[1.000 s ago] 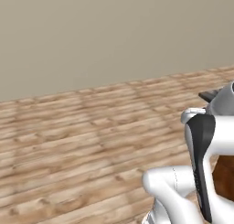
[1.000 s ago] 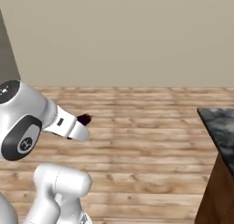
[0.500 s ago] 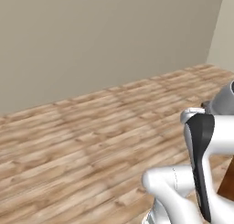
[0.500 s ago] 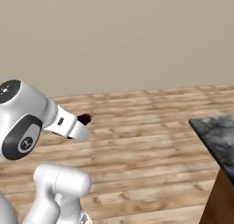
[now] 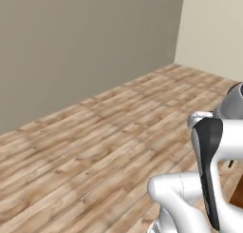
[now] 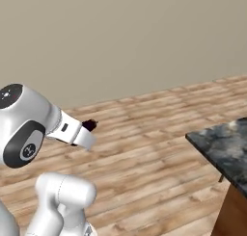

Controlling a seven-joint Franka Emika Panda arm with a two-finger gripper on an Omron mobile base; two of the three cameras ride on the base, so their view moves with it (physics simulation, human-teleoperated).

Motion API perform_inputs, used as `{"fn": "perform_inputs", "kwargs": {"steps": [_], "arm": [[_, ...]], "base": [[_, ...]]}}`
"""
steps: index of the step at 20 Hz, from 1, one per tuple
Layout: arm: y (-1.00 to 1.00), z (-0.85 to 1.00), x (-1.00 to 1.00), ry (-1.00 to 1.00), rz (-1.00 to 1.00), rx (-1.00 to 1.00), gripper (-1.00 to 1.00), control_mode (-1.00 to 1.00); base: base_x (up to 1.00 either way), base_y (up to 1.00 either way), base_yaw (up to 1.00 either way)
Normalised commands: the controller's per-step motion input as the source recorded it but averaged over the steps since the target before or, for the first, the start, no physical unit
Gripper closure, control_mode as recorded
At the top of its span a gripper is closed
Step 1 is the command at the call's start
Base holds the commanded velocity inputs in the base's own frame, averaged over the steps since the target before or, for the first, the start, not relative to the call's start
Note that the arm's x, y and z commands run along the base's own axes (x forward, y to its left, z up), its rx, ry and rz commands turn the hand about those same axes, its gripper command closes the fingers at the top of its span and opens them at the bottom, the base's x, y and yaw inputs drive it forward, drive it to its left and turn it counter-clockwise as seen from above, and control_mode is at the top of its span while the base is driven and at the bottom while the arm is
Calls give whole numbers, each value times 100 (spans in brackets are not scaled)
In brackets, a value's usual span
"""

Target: Gather the eggplant and carrot from the fridge and place them on a tray on the dining counter. Then gather the steak and chicken drumstick from the fridge and place them on the other tray.

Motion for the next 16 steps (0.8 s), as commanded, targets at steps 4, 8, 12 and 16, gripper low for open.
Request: {"fn": "perform_inputs", "kwargs": {"steps": [4,8,12,16], "arm": [[0,0,0,0,0,0,100,100],[0,0,0,0,0,0,100,100],[0,0,0,0,0,0,100,100],[0,0,0,0,0,0,100,100]], "base": [[62,42,-46],[61,45,-47],[63,49,-47],[64,50,-46]]}}
